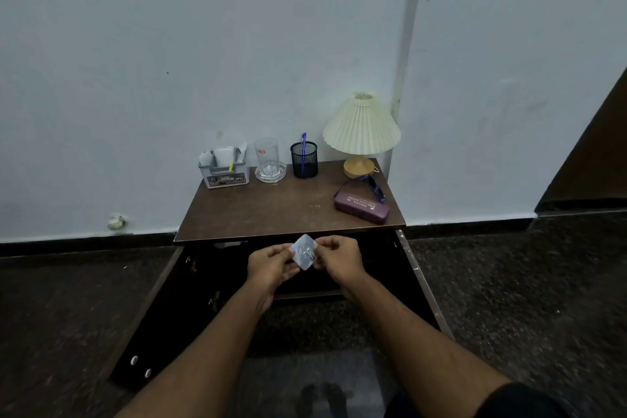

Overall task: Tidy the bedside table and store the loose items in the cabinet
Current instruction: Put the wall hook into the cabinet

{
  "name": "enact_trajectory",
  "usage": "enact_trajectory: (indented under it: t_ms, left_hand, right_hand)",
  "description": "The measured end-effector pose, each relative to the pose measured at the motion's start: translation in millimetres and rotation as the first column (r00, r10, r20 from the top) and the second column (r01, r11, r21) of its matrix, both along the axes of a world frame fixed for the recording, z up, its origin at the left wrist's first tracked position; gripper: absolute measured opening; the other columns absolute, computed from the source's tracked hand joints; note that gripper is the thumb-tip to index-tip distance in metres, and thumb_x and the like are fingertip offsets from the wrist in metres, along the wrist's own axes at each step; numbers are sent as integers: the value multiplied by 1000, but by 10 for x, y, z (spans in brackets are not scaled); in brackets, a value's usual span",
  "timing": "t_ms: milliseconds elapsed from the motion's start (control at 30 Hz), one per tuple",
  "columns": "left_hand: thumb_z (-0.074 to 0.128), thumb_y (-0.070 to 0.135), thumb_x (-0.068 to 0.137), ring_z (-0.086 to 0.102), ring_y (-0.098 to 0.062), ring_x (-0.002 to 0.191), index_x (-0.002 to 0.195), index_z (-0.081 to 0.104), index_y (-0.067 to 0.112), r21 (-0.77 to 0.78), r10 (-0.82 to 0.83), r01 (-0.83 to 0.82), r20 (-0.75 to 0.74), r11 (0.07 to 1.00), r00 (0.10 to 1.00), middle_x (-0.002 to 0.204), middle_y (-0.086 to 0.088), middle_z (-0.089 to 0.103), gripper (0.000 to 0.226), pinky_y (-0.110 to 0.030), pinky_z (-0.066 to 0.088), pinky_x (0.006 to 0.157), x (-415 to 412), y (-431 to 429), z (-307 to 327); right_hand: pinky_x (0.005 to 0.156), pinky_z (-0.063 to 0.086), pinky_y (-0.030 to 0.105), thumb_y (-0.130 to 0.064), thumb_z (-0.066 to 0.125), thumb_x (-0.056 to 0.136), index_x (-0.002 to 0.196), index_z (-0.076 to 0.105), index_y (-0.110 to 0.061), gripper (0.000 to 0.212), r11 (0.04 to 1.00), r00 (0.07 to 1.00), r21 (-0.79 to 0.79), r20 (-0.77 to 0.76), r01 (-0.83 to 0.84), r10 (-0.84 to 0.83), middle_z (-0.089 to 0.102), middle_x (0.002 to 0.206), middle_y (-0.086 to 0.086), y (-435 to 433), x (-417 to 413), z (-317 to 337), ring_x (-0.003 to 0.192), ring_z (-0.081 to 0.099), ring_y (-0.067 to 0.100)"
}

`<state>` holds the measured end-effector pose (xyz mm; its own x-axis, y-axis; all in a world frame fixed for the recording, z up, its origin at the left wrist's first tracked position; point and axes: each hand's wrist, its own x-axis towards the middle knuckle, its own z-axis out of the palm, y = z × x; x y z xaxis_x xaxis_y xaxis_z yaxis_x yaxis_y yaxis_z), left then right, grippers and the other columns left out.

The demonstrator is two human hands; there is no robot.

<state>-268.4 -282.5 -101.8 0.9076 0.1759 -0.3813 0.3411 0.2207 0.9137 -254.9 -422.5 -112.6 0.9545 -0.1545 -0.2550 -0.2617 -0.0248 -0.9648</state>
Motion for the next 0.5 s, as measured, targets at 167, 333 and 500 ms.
enact_trajectory:
  t_ms: [167,333,500]
  left_hand:
    - [59,3,97,72,-18,67,99,68,4,2,6,-6,2,1000,1000,87,-13,75,9,-22,59,59,-91,52,-1]
    - [63,5,95,72,-18,68,104,69,-1,10,32,-32,-5,999,999,92,-18,75,12,-23,60,61,-105,82,-61]
    - [63,4,95,73,-18,67,101,69,-1,18,35,-35,-23,999,999,87,-17,76,10,-23,61,61,-112,80,-149]
  right_hand:
    - [56,55,21,-2,67,92,94,73,3,8,1000,1000,24,14,-13,13,75,84,14,-8,-67,45,63,69,12]
    - [62,61,28,-2,70,90,90,72,0,3,1000,1000,24,12,9,-9,76,88,18,11,-69,18,71,72,20]
    - [55,58,26,-5,71,90,89,72,-1,4,1000,1000,12,-20,5,-5,76,86,18,12,-43,-96,63,71,17]
